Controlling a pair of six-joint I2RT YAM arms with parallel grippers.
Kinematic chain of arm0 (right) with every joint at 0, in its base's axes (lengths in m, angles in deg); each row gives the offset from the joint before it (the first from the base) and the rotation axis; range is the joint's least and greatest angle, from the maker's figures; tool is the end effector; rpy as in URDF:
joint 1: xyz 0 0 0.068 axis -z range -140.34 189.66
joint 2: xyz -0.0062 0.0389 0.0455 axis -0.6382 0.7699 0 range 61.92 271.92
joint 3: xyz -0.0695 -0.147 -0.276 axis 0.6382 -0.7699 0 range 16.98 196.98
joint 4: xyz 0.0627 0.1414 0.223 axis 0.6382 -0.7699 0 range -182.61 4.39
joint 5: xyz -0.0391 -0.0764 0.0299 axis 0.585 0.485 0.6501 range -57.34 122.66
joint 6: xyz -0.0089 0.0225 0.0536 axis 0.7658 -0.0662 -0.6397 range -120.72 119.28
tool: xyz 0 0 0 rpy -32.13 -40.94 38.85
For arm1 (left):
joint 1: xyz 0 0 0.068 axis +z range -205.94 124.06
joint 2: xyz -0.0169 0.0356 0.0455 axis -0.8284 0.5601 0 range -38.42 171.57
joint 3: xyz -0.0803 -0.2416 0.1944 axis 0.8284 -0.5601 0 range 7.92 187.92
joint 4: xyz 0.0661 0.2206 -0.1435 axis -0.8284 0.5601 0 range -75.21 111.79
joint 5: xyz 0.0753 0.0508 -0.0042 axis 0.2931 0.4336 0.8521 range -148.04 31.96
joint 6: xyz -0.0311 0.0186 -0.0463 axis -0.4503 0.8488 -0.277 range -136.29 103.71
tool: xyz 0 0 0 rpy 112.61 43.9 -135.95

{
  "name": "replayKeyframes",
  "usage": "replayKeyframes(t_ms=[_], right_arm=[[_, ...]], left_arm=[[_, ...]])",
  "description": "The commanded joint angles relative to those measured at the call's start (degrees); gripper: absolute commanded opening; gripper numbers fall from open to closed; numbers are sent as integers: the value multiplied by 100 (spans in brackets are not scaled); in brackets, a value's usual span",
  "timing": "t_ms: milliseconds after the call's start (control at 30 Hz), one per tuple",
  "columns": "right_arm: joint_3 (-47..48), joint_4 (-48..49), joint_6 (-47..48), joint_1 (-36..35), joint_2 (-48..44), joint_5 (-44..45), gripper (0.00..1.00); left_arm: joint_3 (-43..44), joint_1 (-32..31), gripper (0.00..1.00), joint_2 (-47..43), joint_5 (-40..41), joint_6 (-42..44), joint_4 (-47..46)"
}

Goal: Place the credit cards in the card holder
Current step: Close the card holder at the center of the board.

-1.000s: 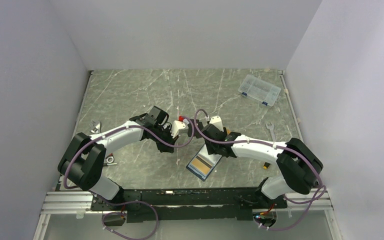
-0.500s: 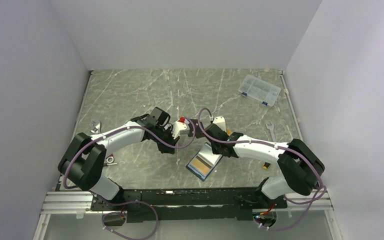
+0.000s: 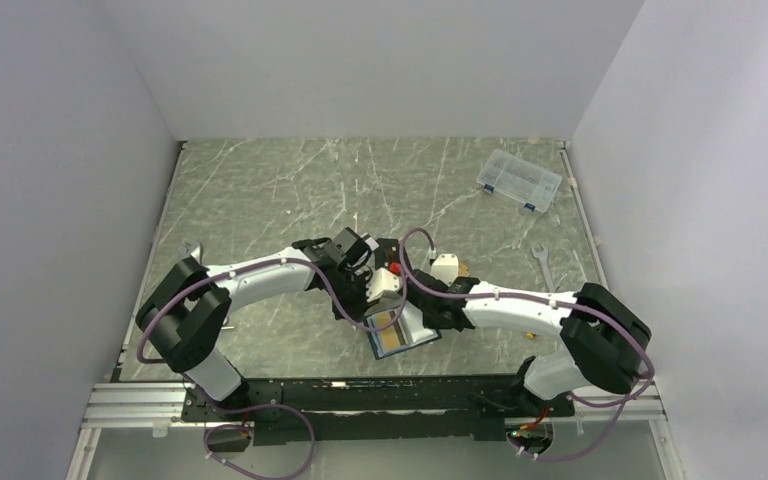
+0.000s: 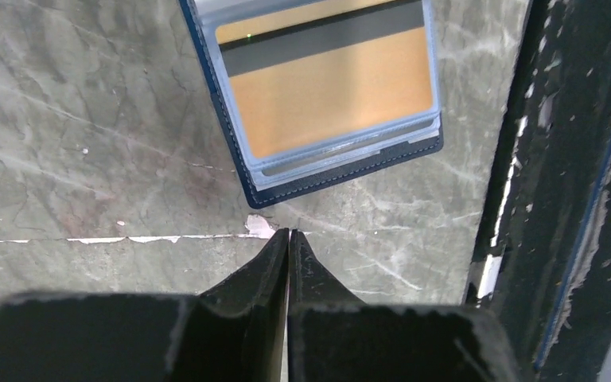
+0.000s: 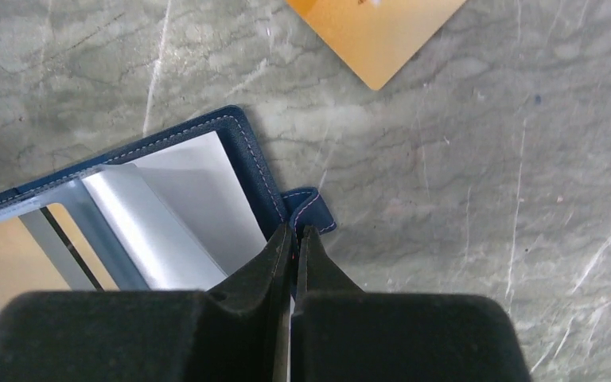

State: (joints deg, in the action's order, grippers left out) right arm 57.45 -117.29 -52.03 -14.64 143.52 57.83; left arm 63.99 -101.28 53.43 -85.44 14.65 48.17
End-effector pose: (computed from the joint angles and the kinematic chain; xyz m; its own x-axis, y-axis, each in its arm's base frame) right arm 0.1545 0.1840 0.1926 -0.8649 0.0069 -0.5019 0.0215 0.9995 -0.0235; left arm 0.2056 -0.2359 0.2209 -0.1797 0.8312 -0.5262 0.9781 0.0937 -0.1861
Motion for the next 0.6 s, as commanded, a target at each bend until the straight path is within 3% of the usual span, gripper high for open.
replayKeyframes(t_ms=[0, 267, 400, 567], right_arm=[[-298, -944, -821, -305, 195, -425, 0], [-976, -480, -1385, -353, -150, -824, 0], [-1563, 236, -1634, -191, -547, -1313, 0], [-1934, 344, -1569, 245, -1198, -1465, 0]], left_arm=[[-317, -143, 9, -13, 182, 976, -3], [-1083, -14, 3, -782, 762, 1442, -1013], [-822, 230, 6, -689, 644, 717, -904], [236, 271, 9, -55, -214, -837, 369]])
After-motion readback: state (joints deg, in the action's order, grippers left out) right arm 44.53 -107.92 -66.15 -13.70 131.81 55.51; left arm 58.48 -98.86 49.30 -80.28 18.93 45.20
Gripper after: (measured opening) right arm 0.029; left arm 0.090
